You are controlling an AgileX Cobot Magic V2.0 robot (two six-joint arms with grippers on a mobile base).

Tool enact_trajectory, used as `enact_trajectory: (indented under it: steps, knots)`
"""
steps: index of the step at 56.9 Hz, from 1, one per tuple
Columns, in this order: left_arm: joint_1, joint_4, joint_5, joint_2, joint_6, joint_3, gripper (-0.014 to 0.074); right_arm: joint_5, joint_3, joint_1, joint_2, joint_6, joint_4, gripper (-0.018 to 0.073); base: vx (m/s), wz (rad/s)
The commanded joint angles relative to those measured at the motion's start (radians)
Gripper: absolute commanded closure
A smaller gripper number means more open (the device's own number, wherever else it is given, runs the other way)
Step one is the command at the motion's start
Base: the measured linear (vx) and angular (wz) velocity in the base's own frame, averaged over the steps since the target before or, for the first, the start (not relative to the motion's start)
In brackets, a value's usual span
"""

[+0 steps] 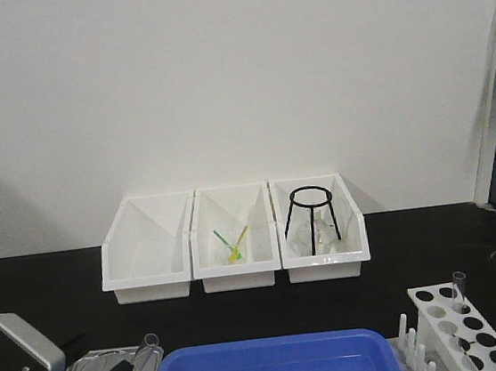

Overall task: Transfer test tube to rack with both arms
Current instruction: 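Grasp the clear test tube in the glass beaker with the left gripper, then lift the test tube up out of the beaker with the left gripper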

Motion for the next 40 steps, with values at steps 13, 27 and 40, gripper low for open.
enact_trajectory:
  steps: [13, 27, 40]
  knots:
    - [-0.006, -0.014, -0.269, 0.2, 0.007, -0.087, 0.0134, -0.133, -0.029, 0.002, 0.062, -0.006, -0.009, 0.0082, 0.0, 0.0]
    - [-0.006, -0.013, -0.233, 0.311, 0.032, -0.201, 0.0134, -0.15, -0.029, 0.002, 0.068, -0.006, -0.009, 0.0082, 0.0, 0.0]
    - [-0.006, -0.013, -0.216, 0.351, 0.053, -0.226, 0.0151, -0.153, -0.029, 0.002, 0.068, -0.006, -0.009, 0.0082, 0.0, 0.0]
